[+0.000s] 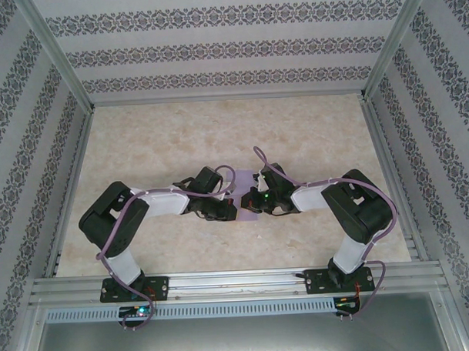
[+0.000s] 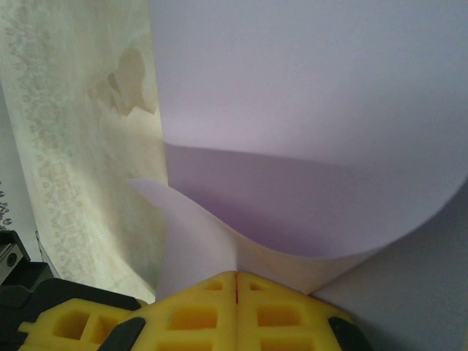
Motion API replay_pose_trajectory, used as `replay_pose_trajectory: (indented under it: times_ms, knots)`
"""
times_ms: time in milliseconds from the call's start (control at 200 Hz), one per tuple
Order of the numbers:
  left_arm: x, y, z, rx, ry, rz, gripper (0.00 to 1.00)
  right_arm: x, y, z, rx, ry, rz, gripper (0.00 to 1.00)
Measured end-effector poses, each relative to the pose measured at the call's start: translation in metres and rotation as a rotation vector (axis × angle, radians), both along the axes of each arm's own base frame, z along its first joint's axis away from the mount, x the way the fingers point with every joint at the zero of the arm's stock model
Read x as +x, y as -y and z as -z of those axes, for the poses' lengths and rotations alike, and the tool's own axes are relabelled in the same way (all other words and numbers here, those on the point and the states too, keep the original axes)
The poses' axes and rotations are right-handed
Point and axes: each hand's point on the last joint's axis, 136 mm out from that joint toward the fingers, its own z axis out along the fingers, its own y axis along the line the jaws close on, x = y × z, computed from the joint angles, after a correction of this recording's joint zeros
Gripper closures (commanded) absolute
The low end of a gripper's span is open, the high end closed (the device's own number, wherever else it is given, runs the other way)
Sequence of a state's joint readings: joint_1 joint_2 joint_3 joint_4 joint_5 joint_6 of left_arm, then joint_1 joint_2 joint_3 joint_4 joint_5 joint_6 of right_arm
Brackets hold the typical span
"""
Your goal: Fold a paper plane with a square sheet of paper (fold left side to right side)
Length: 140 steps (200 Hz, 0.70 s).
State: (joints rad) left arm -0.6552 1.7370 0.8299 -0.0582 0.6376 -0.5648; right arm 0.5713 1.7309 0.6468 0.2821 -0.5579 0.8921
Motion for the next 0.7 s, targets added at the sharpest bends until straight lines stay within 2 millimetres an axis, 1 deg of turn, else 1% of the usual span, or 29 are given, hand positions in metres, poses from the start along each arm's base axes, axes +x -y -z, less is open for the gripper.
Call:
replay_pose_trajectory:
  times_ms: [475,700]
  knots:
    - [0.0054,-0.0032,0.0035,0.028,0.022,-0.018,1.00,-0.0001,0.0000,0.0003,0.000,0.000,0.000,1.00]
    - [0.0092,0.0029,-0.0023,-0.009,0.039,-0.016,1.00,-0.0002,0.0000,0.0006,0.000,-0.001,-0.001,1.00]
